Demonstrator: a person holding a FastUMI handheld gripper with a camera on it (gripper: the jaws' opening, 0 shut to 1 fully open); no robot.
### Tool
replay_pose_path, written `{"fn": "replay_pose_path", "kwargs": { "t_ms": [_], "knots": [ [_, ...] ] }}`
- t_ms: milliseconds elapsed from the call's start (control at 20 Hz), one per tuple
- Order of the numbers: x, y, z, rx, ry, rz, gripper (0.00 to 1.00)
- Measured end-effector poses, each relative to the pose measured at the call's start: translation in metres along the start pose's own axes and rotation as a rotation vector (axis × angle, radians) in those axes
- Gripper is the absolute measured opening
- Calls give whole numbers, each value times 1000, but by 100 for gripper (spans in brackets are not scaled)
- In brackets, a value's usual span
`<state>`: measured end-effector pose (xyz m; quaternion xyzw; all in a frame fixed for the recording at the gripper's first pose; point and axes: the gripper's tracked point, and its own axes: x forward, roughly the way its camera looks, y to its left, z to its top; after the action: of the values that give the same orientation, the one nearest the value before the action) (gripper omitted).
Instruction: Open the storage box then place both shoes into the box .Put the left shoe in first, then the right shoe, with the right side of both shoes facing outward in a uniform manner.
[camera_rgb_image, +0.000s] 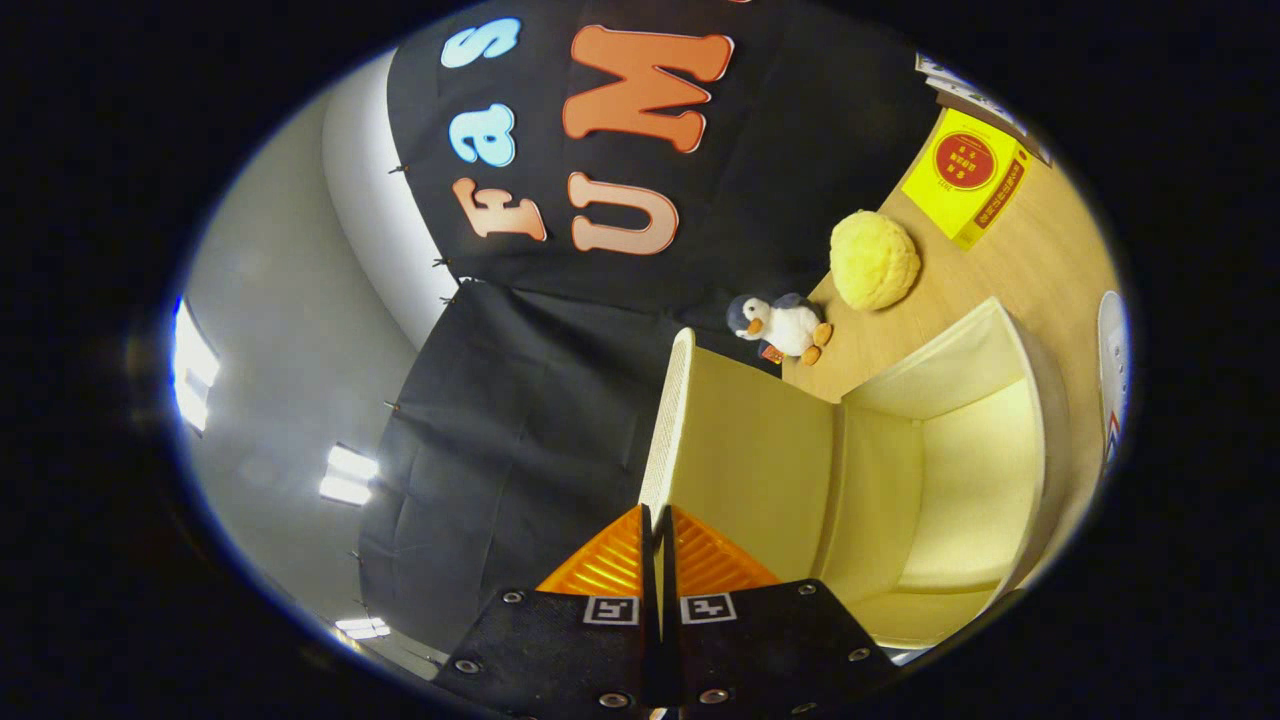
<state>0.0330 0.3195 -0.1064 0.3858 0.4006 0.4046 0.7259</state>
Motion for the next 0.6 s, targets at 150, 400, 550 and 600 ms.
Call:
{"fn": "replay_pose_path", "kwargs": {
  "t_ms": [150,400,550,600],
  "knots": [
    [34,16,-18,-67,68,-13,1],
    [75,23,-59,-263,218,-68,12],
    [79,8,-73,-400,272,-128,95],
    [77,4,-73,-440,272,-149,96]
  ]
}}
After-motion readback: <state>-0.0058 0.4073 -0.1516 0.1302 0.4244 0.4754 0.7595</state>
